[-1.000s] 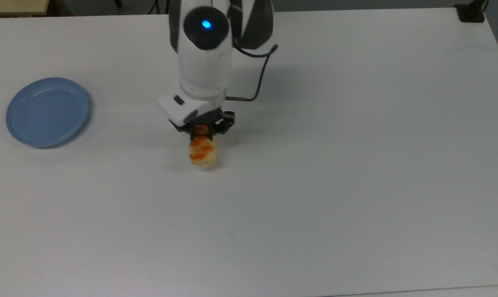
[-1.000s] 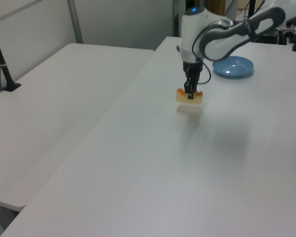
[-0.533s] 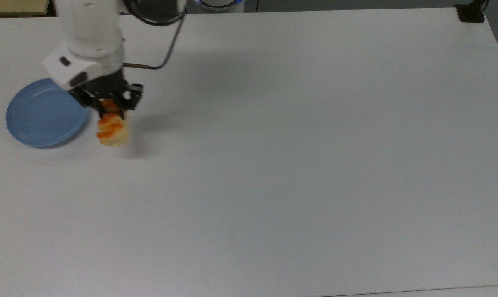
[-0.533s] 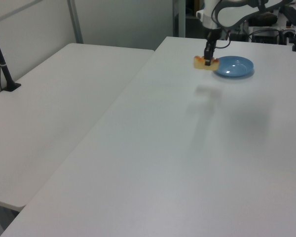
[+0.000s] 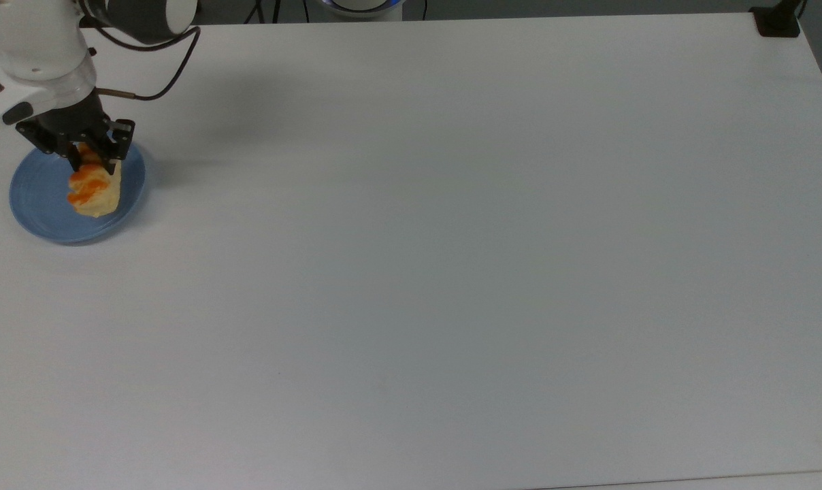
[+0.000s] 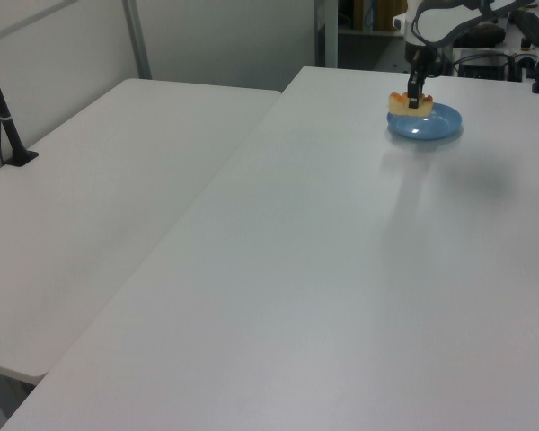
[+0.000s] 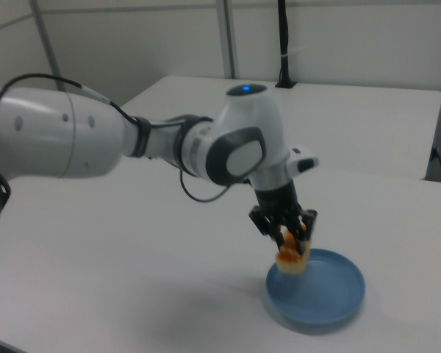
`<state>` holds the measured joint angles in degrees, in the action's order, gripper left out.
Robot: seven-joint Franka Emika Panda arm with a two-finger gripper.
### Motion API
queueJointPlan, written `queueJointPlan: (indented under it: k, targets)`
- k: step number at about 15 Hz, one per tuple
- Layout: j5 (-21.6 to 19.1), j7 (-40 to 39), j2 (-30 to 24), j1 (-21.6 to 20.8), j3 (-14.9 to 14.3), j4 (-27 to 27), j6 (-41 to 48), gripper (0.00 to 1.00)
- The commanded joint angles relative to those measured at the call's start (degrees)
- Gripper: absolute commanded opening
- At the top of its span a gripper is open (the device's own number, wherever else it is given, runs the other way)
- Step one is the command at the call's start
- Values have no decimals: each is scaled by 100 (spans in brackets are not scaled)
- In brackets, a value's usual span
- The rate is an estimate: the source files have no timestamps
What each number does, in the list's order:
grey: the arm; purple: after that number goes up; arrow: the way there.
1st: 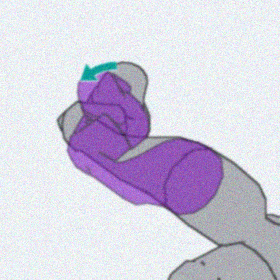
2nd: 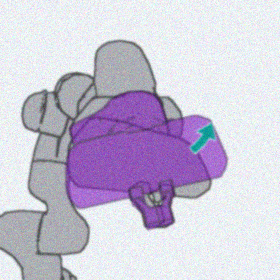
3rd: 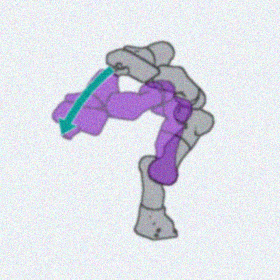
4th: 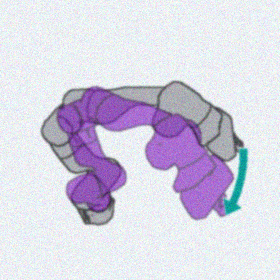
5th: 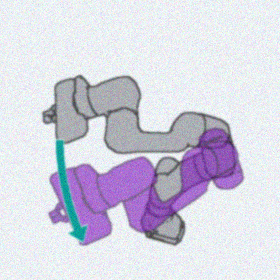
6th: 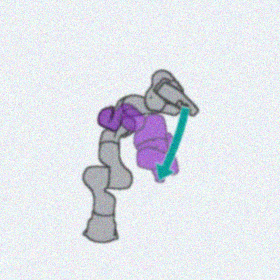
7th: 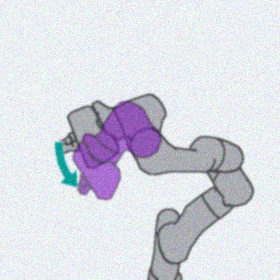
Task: Put the bread onto the plate
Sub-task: 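Lower the roll onto the plate and open the gripper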
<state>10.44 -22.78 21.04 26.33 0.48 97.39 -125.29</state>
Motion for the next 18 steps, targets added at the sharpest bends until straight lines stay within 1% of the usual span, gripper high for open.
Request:
queueJointPlan:
  k: [1, 2, 3, 4, 5, 7, 10, 11, 13, 14, 16, 18]
  targets:
    - [318, -95, 277, 47, -171, 105, -565, 42]
    - [371, -95, 365, 74, -180, 140, -714, 43]
    - [423, -77, 409, 83, -197, 149, -820, 47]
    - [424, -51, 410, 83, -197, 158, -839, 79]
    - [424, -16, 401, 91, -197, 158, -839, 100]
    - [389, 133, 357, 91, -197, 158, -786, 100]
    - [362, 668, 121, 91, -197, 149, -699, 100]
    - [362, 827, 24, 83, -197, 140, -585, 100]
    - [266, 898, -265, 74, -180, 114, -103, 100]
    - [109, 977, -432, 22, -171, 105, 160, 100]
    - [-487, 1231, -854, -119, -171, 114, 513, 100]
    - [-814, 1276, -1240, -286, -171, 105, 908, 100]
